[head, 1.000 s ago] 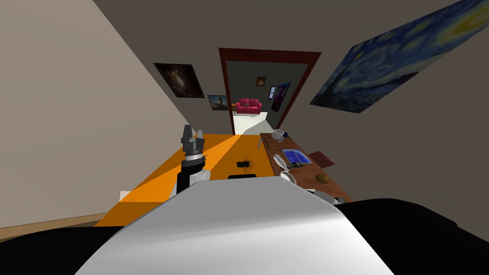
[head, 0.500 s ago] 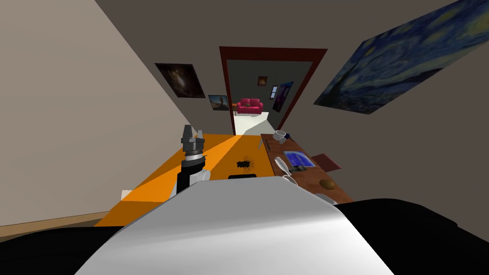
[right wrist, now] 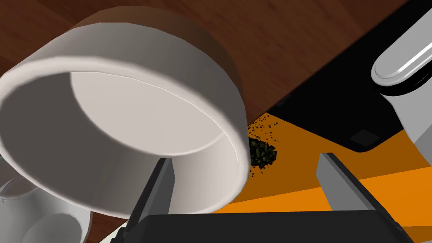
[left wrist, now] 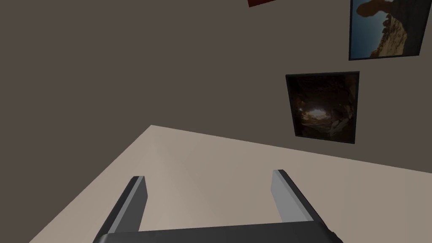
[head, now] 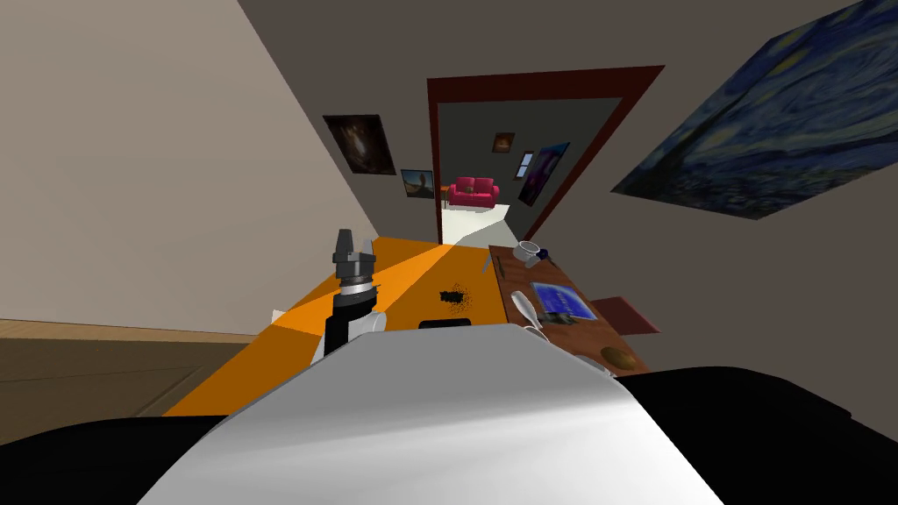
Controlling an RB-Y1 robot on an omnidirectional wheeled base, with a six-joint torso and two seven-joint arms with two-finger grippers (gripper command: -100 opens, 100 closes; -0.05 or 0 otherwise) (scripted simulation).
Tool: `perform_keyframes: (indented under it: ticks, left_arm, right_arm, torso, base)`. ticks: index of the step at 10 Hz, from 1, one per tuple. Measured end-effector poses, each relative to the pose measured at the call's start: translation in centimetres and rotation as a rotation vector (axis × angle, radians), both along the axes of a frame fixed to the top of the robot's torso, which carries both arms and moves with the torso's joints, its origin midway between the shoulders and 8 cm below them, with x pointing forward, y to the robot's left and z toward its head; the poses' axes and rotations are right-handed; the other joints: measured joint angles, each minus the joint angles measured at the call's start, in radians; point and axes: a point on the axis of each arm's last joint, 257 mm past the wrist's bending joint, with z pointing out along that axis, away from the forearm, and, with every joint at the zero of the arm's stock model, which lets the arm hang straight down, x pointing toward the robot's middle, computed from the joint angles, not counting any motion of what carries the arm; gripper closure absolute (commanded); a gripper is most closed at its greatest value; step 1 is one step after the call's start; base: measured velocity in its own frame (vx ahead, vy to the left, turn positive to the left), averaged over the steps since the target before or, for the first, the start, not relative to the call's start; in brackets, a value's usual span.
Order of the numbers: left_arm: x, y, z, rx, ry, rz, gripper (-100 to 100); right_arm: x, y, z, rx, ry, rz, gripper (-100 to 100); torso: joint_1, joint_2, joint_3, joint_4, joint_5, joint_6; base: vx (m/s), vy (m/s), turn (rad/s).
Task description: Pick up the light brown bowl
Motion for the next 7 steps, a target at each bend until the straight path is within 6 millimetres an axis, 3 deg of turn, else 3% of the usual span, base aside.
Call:
perform_keyframes:
  ticks: [1,2,6,7]
  left_arm:
    - [0.00,0.00,-0.01,0.000,0.000,0.000,0]
    - [0.00,0.01,-0.01,0.000,0.000,0.000,0]
    - [-0.01,0.01,-0.01,0.000,0.000,0.000,0]
    - [-0.01,0.01,-0.01,0.000,0.000,0.000,0]
  right_arm:
    - [0.03,0.01,-0.31,-0.001,0.000,-0.026,-100]
    - [0.02,-0.01,-0.34,-0.001,0.000,-0.029,100]
    - [0.04,-0.01,-0.32,-0.001,0.000,-0.027,100]
    - [0.03,0.00,-0.33,-0.001,0.000,-0.027,0]
  torso:
    - [0.000,-0.001,0.000,0.000,0.000,0.000]
    - [0.001,-0.006,-0.003,-0.001,0.000,0.001]
    - [-0.001,-0.012,-0.007,-0.003,-0.001,0.001]
    - [-0.001,-0.012,-0.007,-0.003,-0.001,0.001]
  base:
    - [-0.059,-0.003,0.032]
    - [-0.013,-0.001,-0.008]
    - [0.000,0.000,0.000]
    - [0.000,0.000,0.000]
